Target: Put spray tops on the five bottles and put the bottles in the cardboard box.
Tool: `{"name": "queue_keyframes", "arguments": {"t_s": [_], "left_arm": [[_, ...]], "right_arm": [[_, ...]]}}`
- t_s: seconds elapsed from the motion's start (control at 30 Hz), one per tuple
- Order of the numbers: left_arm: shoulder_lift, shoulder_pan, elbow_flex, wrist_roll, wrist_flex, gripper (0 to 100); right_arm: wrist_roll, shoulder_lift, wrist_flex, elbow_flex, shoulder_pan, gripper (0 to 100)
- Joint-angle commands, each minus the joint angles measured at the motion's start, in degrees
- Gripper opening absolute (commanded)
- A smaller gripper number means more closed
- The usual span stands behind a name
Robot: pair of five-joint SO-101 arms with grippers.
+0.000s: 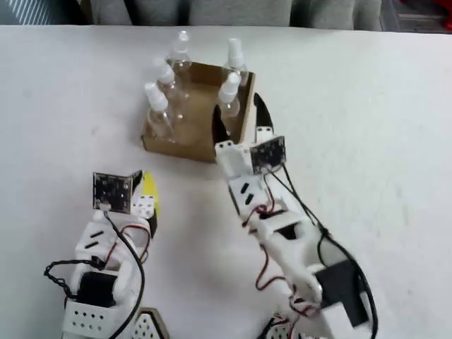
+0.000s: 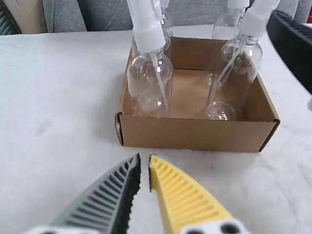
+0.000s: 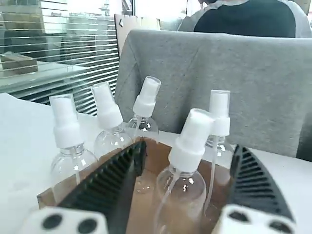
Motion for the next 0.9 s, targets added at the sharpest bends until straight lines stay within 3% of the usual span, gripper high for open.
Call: {"name": "queue_keyframes", "arguments": {"t_s": [0.0,0.07,0.2,0.43,0.57,0.87], "left_arm": [[-0.57,-0.57,-0.09,-0.44,0.18,6],[-0.57,-0.57,-0.09,-0.44,0.18,6],[-0.57,-0.57,-0.09,-0.44,0.18,6],[-0.57,-0.66,-0.09,-0.44,0.26,6],[-0.57,-0.66,-0.09,-0.53,2.2,6],[-0.57,-0.66,-0.09,-2.29,6.42,6]], "right_arm": [[-0.18,-10.24,0.31,5.63,1.1,8.4],[-0.18,-14.46,0.31,8.88,1.71,0.9],[-0.18,-22.73,2.51,15.21,4.18,6.0],[-0.18,-41.71,15.87,23.47,8.84,1.5],[-0.26,-55.69,28.88,26.55,11.74,1.6],[-0.62,-91.21,71.25,26.81,17.27,1.6]]}}
